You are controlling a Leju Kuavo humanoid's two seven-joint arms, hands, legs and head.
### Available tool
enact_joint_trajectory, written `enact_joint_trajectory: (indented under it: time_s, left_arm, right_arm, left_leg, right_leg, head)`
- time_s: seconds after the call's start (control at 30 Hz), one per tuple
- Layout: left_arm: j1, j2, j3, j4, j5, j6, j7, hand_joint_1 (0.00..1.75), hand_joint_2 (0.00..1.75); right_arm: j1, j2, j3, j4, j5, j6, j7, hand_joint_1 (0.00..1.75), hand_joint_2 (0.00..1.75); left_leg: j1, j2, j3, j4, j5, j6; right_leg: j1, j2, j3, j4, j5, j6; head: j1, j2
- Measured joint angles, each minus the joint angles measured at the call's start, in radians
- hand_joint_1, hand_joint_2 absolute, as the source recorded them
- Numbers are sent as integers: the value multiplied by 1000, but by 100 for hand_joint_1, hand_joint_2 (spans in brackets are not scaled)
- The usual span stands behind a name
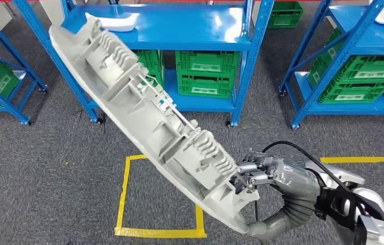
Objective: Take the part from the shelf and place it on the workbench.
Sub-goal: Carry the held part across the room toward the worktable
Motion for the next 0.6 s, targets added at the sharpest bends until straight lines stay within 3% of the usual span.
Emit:
enact_joint_trajectory:
  time_s: [0.03,0.07,0.13,0.17,0.2,0.27,0.3,0.33,0.37,0.4,0.43,0.47,0.53,0.6]
  left_arm:
    - [1,0,0,0,1,0,0,0,175]
    - [3,0,0,0,1,0,0,0,175]
    - [9,1,0,0,2,2,0,0,175]
    - [12,1,1,0,2,2,0,0,175]
    - [14,1,1,0,2,3,0,0,175]
    - [16,1,1,0,2,4,0,0,175]
    - [16,1,1,0,2,4,0,0,175]
    - [15,1,0,0,2,4,0,0,175]
    - [15,1,0,0,2,4,0,0,175]
    - [15,1,0,0,2,4,0,0,175]
    - [14,1,0,0,2,4,0,0,175]
    - [14,2,0,0,3,5,0,0,175]
    - [14,3,0,0,7,7,0,0,175]
    - [15,4,-1,-1,11,8,1,0,175]
  right_arm:
    - [1,0,-1,0,-1,-1,-5,173,175]
    - [3,0,-2,0,-1,-1,-9,173,175]
    - [7,-1,-2,1,-1,-2,-12,173,175]
    - [8,-1,-1,1,-1,-2,-13,173,175]
    - [8,-1,-1,1,-1,-3,-13,173,175]
    - [8,0,-1,1,-1,-4,-14,173,175]
    - [8,0,-1,1,-1,-4,-14,173,175]
    - [9,0,-1,2,-1,-4,-14,173,175]
    - [11,0,-1,2,-1,-4,-14,173,175]
    - [14,-1,-1,2,-1,-5,-14,173,175]
    - [17,-1,-1,2,-1,-5,-16,173,175]
    - [21,-1,-2,1,0,-6,-19,173,175]
    - [27,-3,-5,1,3,-8,-29,173,175]
    - [31,-5,-7,2,7,-9,-40,173,175]
  left_leg:
    - [-1,1,-11,9,7,-6]
    - [-1,2,-17,12,16,-11]
    - [4,1,-23,13,24,-22]
    - [8,-4,-28,26,1,-29]
    - [12,-9,-37,58,-41,-37]
    - [18,-16,-63,174,-154,-51]
    - [21,-17,-72,239,-192,-56]
    - [23,-17,-71,285,-205,-58]
    - [25,-17,-54,301,-198,-58]
    - [26,-18,-19,281,-177,-57]
    - [26,-20,35,226,-157,-53]
    - [26,-25,96,150,-155,-47]
    - [19,-33,185,25,-174,-34]
    - [10,-33,197,-12,-178,-21]
  right_leg:
    - [3,-3,29,-48,-21,-9]
    - [8,-3,37,-71,-34,-19]
    - [6,-3,21,-71,-21,-37]
    - [4,-4,13,-71,-9,-45]
    - [1,-4,2,-72,4,-51]
    - [1,-4,-23,-70,29,-56]
    - [1,-3,-38,-70,43,-55]
    - [1,-1,-53,-69,56,-53]
    - [1,0,-69,-68,69,-51]
    - [1,1,-84,-68,81,-48]
    - [1,2,-96,-68,92,-44]
    - [1,3,-105,-69,102,-40]
    - [0,3,-115,-72,121,-27]
    - [-3,1,-117,-82,143,-11]
  head:
    - [0,0]
    - [0,0]
    - [0,0]
    - [0,0]
    - [-1,0]
    - [-1,0]
    - [-1,0]
    - [-1,0]
    - [-1,0]
    - [-1,0]
    - [-2,0]
    - [-2,0]
    - [0,0]
    - [-1,0]
